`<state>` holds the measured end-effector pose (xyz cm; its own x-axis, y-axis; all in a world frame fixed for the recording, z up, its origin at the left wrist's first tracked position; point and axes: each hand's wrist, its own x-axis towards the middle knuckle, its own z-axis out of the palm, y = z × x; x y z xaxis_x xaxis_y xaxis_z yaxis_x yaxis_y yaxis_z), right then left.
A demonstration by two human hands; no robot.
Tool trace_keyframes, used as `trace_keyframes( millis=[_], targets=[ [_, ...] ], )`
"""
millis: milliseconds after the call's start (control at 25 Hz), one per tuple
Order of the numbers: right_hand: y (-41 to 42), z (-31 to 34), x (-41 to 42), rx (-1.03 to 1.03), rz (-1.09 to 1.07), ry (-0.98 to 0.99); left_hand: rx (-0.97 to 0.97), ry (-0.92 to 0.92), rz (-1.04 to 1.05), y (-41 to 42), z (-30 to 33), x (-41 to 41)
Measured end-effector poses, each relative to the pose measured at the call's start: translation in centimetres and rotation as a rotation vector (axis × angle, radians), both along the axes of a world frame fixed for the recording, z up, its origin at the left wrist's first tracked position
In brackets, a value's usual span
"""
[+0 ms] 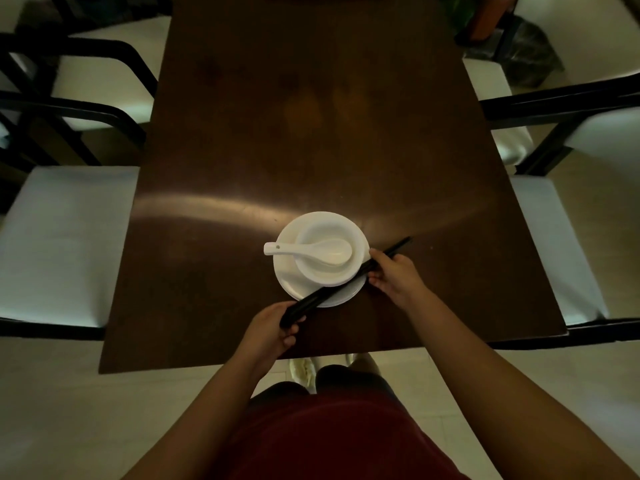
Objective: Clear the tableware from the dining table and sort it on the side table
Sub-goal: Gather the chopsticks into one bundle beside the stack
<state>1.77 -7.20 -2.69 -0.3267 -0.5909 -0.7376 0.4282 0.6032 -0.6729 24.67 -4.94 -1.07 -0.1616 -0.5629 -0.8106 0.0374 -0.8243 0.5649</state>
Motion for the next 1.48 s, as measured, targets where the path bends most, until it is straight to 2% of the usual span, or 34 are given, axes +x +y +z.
trace_keyframes(
  millis=[200, 400, 560, 960, 1040, 1160, 1280, 1360, 1480],
  targets=[
    [0.7, 0.1, 0.1, 0.016, 0.007, -0.055, 0.125, 0.051, 0.131, -0.2, 0.2, 0.3],
    [1.5, 0.3, 0.1, -0.069, -0.017, -0.144, 0.152, 0.062, 0.159, -0.2, -0.2, 0.4],
    [1.8, 0.4, 0.2, -0.096, -0.031, -0.133, 0.170, 0.074, 0.163, -0.4, -0.3, 0.7],
    [2.6, -0.1, 1.3, 0.011, 0.029, -0.082, 0.205, 0.113, 0.160, 0.0, -0.4, 1.3],
    [2.9, 0.0, 1.6, 0.032, 0.047, -0.075, 0.214, 0.067, 0.104, -0.3, -0.2, 1.6],
    [3.4, 0.3, 1.8, 0.074, 0.090, -0.059, 0.117, -0.221, -0.027, -1.6, 0.1, 3.6],
    [4.4, 0.5, 2.2, 0.086, 0.151, -0.079, -0.158, -0.480, -0.037, -5.3, 0.5, 6.7],
    [5.0, 0.4, 2.9, 0.072, 0.175, -0.089, -0.308, -0.497, -0.151, -8.7, 0.9, 6.9],
    [5.1, -0.2, 4.0, 0.055, 0.102, -0.076, -0.319, -0.380, -0.360, -12.6, 0.8, 3.4]
  ],
)
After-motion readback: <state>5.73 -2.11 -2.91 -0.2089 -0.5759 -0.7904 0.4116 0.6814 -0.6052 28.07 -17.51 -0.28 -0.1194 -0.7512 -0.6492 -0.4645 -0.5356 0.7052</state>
